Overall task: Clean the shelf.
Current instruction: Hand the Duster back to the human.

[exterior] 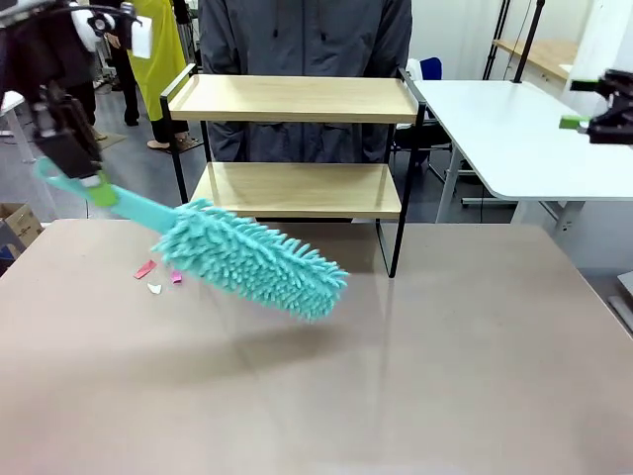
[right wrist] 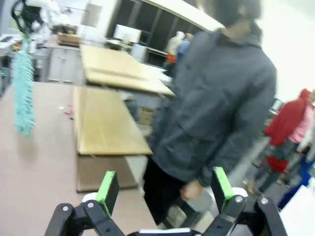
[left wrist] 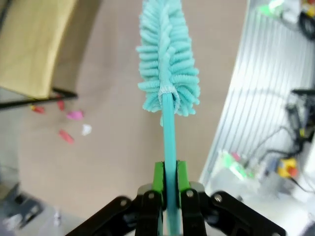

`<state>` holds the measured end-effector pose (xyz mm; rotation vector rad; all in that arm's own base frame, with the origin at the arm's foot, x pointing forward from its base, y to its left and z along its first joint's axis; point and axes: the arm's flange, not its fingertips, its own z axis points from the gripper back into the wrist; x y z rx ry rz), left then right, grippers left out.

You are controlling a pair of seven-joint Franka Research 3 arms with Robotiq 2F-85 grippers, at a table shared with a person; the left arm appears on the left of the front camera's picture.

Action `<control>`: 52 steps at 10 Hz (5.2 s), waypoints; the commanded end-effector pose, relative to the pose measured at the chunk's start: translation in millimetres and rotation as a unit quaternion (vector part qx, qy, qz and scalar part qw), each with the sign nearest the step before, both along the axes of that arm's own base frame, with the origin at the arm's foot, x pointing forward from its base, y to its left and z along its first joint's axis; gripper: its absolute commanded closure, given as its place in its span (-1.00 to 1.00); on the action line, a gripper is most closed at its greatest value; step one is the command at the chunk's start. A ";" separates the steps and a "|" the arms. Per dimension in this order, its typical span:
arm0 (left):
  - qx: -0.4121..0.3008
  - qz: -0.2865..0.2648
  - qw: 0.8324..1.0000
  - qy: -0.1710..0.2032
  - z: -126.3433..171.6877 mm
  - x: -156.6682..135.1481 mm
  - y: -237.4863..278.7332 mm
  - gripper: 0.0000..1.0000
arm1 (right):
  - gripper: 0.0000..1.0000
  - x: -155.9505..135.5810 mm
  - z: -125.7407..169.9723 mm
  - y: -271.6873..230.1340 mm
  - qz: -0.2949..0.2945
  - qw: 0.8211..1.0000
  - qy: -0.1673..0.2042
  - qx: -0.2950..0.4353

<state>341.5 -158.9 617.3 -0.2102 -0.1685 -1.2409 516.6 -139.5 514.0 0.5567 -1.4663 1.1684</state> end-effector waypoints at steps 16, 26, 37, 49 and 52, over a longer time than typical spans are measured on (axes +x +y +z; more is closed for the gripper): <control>-0.148 -0.082 0.985 -0.040 -112.9 18.1 -38.6 0.74 | -1.00 -113.4 -92.1 160.9 0.131 0.951 0.273 0.058; -0.306 -0.074 0.947 -0.056 -166.9 43.2 -25.7 0.74 | -1.00 -97.4 -154.8 176.8 0.150 0.963 0.181 0.135; -0.322 -0.092 0.938 -0.086 -169.7 46.5 -10.2 0.74 | -1.00 -104.3 -177.2 180.9 0.153 0.951 0.221 0.151; -0.311 -0.101 0.942 -0.077 -169.8 48.2 -12.4 0.74 | -1.00 -97.4 -188.6 238.6 0.228 0.928 0.243 0.167; -0.311 -0.101 0.942 -0.077 -169.8 48.2 -12.4 0.74 | 1.00 -99.5 -186.1 239.4 0.220 0.933 0.251 0.130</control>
